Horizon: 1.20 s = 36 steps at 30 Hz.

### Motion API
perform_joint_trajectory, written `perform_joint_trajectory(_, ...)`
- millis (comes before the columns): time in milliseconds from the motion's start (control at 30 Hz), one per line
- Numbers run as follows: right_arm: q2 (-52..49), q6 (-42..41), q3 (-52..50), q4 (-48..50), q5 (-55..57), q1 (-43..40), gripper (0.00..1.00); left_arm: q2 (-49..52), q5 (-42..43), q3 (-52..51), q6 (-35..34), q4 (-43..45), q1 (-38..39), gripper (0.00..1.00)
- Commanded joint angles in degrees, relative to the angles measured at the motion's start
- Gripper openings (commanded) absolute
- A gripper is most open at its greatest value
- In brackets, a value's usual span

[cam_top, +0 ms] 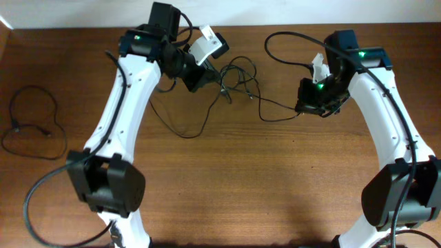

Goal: Untangle cables
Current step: 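Bring both grippers together over the cable pile and grasp strands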

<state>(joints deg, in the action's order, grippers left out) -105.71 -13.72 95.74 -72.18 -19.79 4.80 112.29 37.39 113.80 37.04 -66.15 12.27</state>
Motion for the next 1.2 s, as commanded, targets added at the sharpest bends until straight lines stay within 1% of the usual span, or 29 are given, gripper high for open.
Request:
perform_joint_trajectory(0, 0.02, 0.28, -0.50, 0.31, 0.28, -0.66, 0.14, -2.80, 1.05, 0.96, -0.37, -1.14, -0.92, 0.00)
perform_joint_trajectory(33, 0.02, 1.75, -0.26, 0.61, -2.34, -0.66, 0.21, -2.75, 1.03, 0.94, -0.37, -1.75, -0.92, 0.00)
perform_joint_trajectory(67, 0.02, 3.06, 0.02, 0.96, -5.42, -0.63, 0.32, -2.69, 1.03, 0.87, -0.37, -2.40, -0.92, 0.00)
perform_joint_trajectory(133, 0.02, 3.52, 0.96, 1.16, -9.14, -0.63, 0.42, -2.69, 1.03, 0.83, -0.37, -3.63, -0.92, 0.00)
perform_joint_trajectory(333, 0.02, 4.28, 7.04, 1.29, -14.58, 3.28, 0.42, -2.64, 1.44, 0.79, -1.95, -3.87, 0.76, 0.00)
perform_joint_trajectory(400, 0.02, 3.41, 9.11, 2.08, -14.75, 5.18, 0.43, -2.64, 1.42, 0.79, -3.65, -4.02, 1.42, 0.00)
perform_joint_trajectory(467, 0.02, 1.31, 10.75, 3.52, -14.73, 6.99, 0.42, -2.64, 1.40, 0.79, -7.17, -4.02, 1.73, 0.00)
perform_joint_trajectory(533, 0.02, 0.92, 11.67, 4.81, -14.75, 8.41, 0.42, -2.64, 1.40, 0.79, -9.53, -4.02, 1.73, 0.00)
perform_joint_trajectory(633, 0.02, -1.33, 11.76, 7.02, -14.71, 9.68, 0.40, -2.64, 1.40, 0.79, -14.01, -4.02, 1.73, 0.00)
perform_joint_trajectory(700, 0.02, -2.25, 11.76, 8.22, -14.95, 10.16, 0.36, -2.64, 1.36, 0.79, -17.75, -4.00, 1.73, 0.00)
perform_joint_trajectory(867, 0.02, -3.30, 11.74, 10.08, -15.15, 11.58, 0.36, -2.64, 1.42, 0.79, -22.84, -3.98, 1.73, 0.00)
perform_joint_trajectory(1000, 0.02, -3.32, 11.74, 10.64, -14.69, 12.52, 0.36, -2.64, 1.44, 0.79, -26.47, -3.98, 1.73, 0.00)
perform_joint_trajectory(1067, 0.00, -4.66, 11.72, 10.69, -14.23, 12.50, 0.36, -2.64, 1.51, 0.79, -28.83, -3.98, 1.73, 0.00)
perform_joint_trajectory(1167, 0.00, -5.27, 11.67, 10.73, -14.05, 12.57, 0.36, -2.64, 6.08, 0.79, -28.87, -3.61, 1.73, 0.00)
